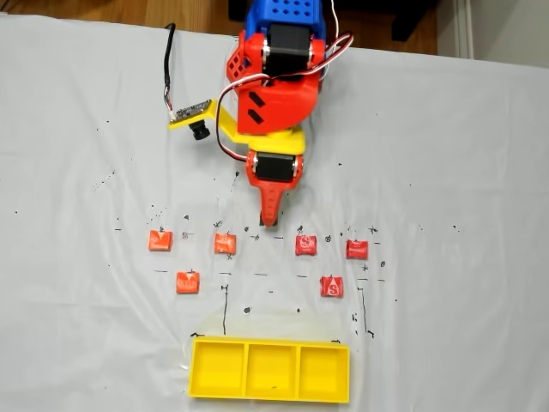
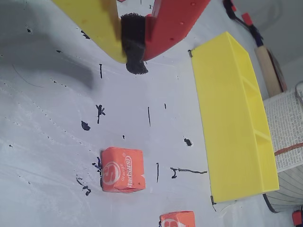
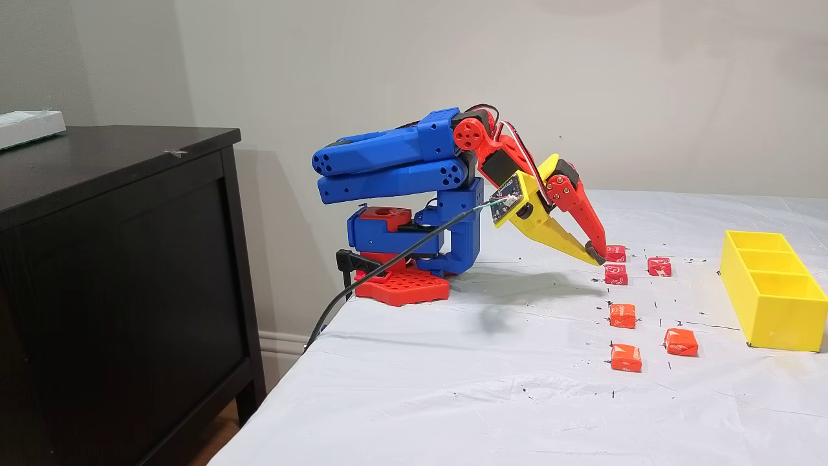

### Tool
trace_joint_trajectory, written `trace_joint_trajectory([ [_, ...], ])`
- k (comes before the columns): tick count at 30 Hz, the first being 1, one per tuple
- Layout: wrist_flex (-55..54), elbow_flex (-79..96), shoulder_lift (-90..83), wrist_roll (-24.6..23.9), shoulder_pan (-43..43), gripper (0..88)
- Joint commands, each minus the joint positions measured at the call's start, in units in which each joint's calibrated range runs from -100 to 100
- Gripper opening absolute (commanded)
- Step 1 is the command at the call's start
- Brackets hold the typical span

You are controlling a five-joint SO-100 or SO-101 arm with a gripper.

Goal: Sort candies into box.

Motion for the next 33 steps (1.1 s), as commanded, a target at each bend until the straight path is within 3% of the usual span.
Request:
trace_joint_trajectory([
  [1,-1.0,0.9,-0.5,0.4,-0.2,0.2],
  [27,-1.1,0.9,-0.5,0.2,-0.5,0.1],
  [33,1.7,-6.6,-0.5,-2.5,-0.7,0.0],
])
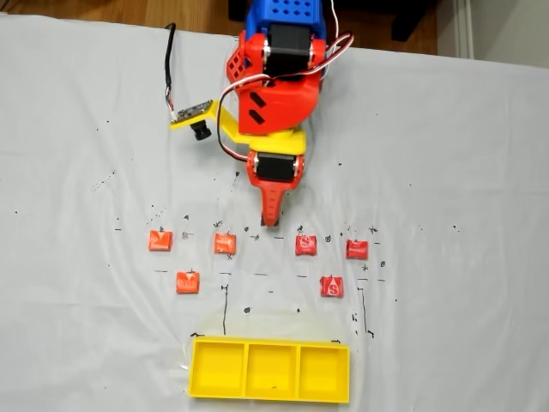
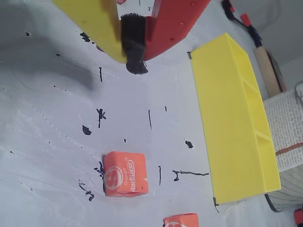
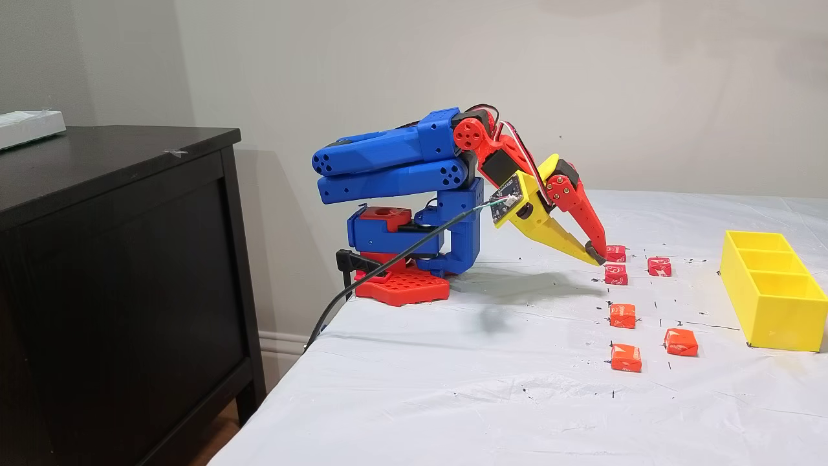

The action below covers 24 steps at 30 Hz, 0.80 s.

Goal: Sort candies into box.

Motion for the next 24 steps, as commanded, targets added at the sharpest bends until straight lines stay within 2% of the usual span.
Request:
trace_joint_trajectory([
  [1,2.9,-6.8,-0.5,-1.7,-0.3,0.0],
  [10,6.9,-15.3,3.2,-0.9,-2.4,0.0],
  [18,11.4,-41.8,33.3,-0.5,-3.1,0.0],
  [24,17.3,-55.5,44.9,-1.2,-5.0,0.0],
])
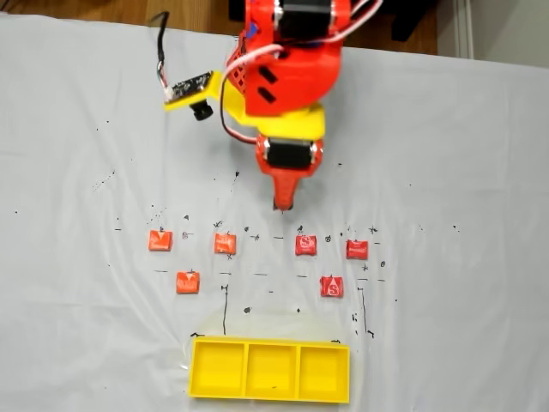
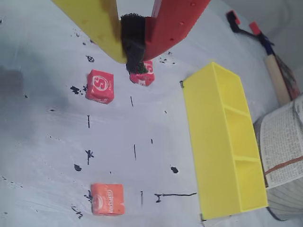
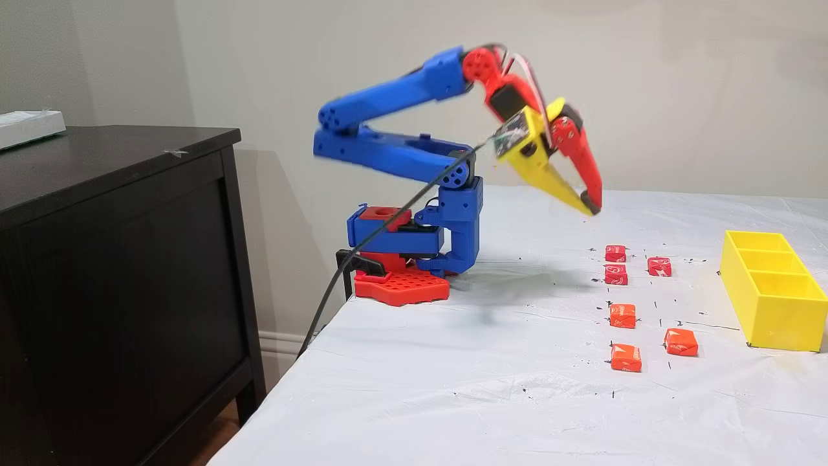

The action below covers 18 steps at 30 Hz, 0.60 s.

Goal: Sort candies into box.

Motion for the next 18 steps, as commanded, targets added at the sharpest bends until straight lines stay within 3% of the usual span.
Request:
trace_joint_trajectory([
  [1,4.0,-14.7,8.8,-0.8,-1.8,0.0],
  [10,3.1,-11.6,5.4,-3.2,-13.5,0.0],
  [18,4.9,-18.1,16.7,-6.3,-18.4,0.1],
])
